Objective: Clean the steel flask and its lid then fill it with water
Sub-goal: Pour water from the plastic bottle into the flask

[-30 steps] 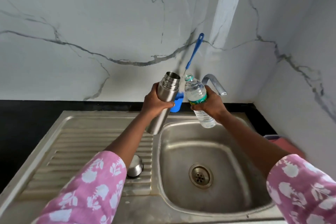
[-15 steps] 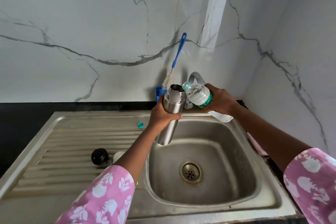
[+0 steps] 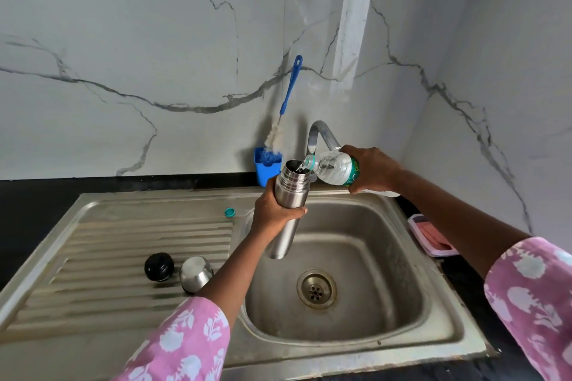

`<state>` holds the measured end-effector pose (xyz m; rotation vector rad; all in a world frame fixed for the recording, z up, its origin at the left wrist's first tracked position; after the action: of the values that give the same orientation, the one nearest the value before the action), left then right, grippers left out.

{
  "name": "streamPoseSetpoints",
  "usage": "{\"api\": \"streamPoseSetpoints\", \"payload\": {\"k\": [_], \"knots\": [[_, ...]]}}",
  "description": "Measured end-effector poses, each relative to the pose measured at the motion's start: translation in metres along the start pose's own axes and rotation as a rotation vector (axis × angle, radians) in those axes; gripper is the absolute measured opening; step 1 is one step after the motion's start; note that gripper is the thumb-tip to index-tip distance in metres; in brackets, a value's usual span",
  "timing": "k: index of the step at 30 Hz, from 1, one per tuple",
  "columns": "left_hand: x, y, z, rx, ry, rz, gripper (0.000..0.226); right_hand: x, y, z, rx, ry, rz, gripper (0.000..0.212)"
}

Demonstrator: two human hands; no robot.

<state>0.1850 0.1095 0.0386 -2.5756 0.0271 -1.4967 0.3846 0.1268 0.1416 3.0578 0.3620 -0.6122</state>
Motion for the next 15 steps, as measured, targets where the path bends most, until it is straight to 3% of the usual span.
{"api": "streamPoseSetpoints", "payload": {"k": [15], "knots": [[-0.0064,0.0079,0.0102,-0.014,0.016,-0.014,0.067,0.0039,0.0086,-0.0085,0.013,0.038,-0.003,0.071]]}}
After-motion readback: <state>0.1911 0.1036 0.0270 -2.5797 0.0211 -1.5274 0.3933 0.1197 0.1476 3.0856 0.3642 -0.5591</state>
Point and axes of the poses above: each hand's wrist, its own y-axis away from the middle knuckle, its own z-axis out of the palm, x = y × z, the point moved 5 cm from there along -y, towards the middle knuckle, and after that the axes turned 9 degrees about -y, right-handed, at the moved point
